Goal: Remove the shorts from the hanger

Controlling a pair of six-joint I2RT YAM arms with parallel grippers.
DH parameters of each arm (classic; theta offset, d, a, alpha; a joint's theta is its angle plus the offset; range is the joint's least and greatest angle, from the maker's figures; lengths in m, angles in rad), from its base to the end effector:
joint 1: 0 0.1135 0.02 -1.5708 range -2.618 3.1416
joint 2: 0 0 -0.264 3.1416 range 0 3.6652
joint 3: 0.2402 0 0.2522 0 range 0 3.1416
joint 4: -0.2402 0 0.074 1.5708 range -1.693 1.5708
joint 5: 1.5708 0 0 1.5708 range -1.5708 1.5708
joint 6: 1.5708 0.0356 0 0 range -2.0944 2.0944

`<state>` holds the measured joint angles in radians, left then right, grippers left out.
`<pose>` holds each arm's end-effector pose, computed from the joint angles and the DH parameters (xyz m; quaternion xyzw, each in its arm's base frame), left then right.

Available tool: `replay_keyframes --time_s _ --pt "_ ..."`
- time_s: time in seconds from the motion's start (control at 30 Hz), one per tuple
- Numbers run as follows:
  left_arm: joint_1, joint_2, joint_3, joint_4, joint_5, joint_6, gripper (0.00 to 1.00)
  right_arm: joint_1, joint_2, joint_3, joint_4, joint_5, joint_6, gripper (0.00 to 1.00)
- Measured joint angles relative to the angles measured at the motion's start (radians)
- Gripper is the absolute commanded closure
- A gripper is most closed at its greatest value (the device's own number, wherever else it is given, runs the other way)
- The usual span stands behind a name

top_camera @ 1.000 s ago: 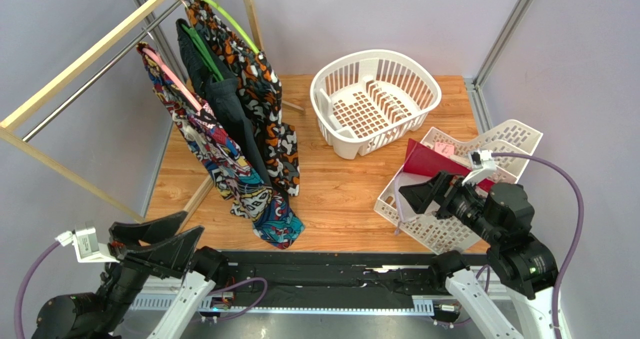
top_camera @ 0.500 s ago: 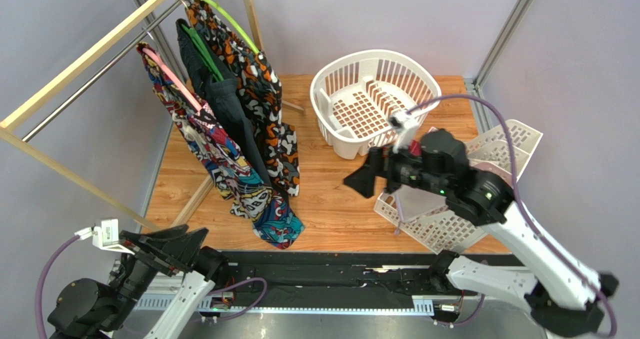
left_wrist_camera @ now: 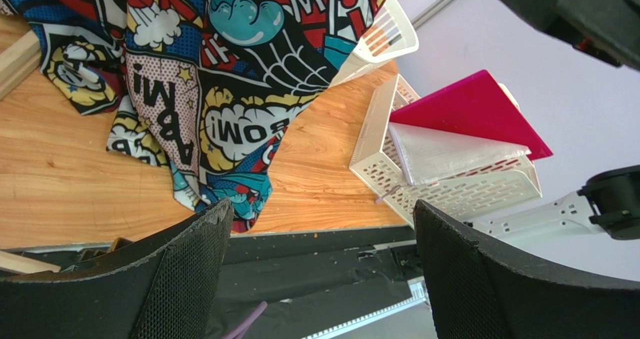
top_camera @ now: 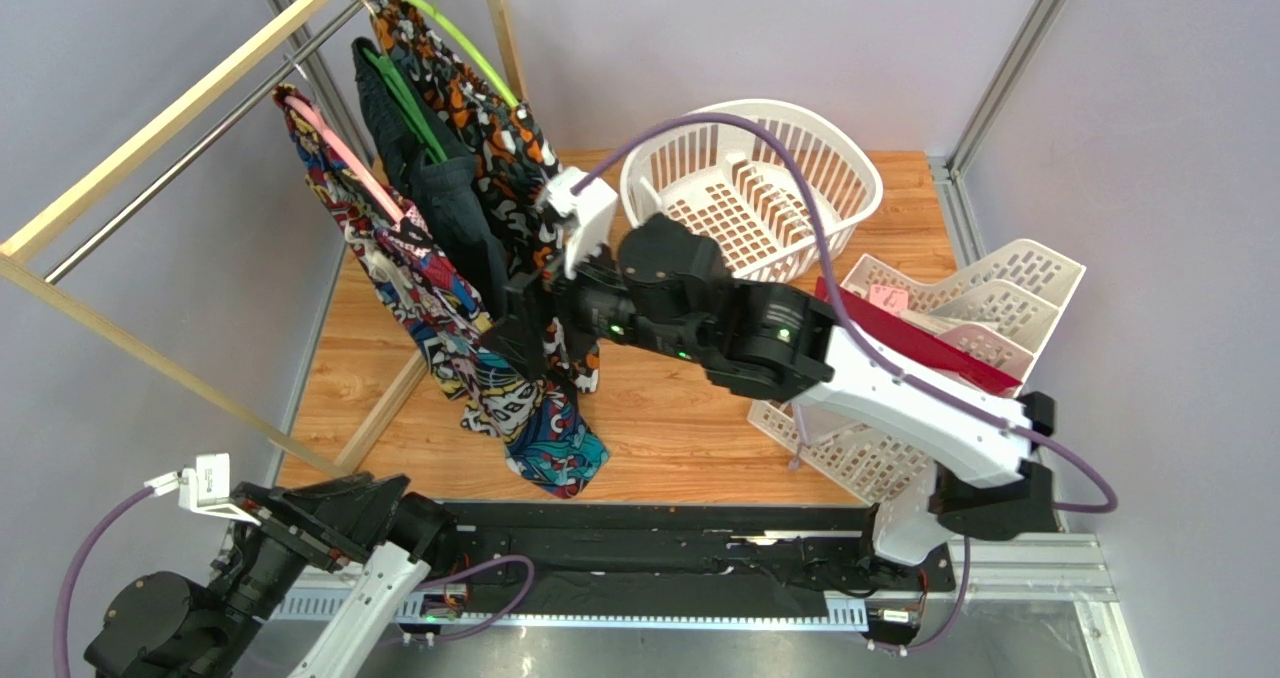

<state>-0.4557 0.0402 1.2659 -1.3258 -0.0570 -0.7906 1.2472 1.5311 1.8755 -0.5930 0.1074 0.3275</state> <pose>-0.0964 0.0495 0.3640 -0.1424 0.7277 -0.3742 0.5569 0.1072 0.3077 0.4896 -0.3203 0.7209 0.4045 0.4627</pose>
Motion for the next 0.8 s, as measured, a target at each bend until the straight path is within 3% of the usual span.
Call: replay_keyframes --time_s 0.27,0.53,0.8 --pt "0.0 -0.013 -0.022 -0.01 0.024 -0.042 0.09 0.013 0.298 0.344 0.013 0.042 -0.069 0.23" --pt "0.0 -0.013 -0.042 -0.019 0.031 -0.068 0.09 0.014 0.408 0.417 0.076 0.096 -0.147 0.53" --pt "-0.001 -0.013 -0.041 -0.02 0.048 -0.078 0.1 0.014 0.513 0.495 0.154 0.146 -0.216 0.56"
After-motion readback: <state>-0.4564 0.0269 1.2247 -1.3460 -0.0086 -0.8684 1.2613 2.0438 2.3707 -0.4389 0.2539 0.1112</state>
